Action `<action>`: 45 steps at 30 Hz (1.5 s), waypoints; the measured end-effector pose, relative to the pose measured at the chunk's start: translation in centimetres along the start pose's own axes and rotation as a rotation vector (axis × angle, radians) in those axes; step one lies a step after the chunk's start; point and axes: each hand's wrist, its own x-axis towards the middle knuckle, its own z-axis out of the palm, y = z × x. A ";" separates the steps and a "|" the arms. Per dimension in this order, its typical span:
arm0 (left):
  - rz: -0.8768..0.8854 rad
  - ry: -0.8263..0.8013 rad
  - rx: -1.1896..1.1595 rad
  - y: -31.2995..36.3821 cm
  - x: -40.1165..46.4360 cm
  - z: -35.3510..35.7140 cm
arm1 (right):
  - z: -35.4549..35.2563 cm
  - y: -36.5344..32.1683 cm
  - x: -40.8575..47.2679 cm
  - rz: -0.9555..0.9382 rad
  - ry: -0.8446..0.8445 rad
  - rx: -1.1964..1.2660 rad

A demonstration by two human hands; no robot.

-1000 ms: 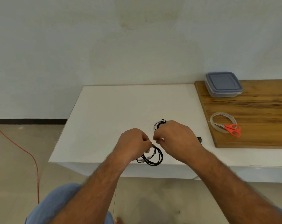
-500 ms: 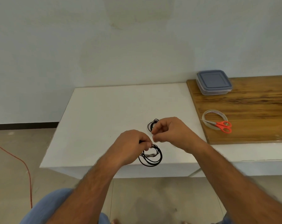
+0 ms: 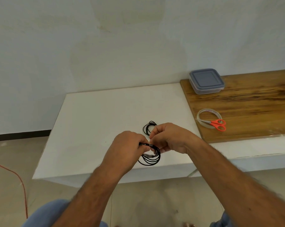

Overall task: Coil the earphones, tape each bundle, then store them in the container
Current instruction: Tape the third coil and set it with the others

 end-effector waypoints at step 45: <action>-0.618 -0.231 -1.162 -1.5 0.3 -1.1 | 1.3 0.5 -1.2 -0.752 0.306 -0.857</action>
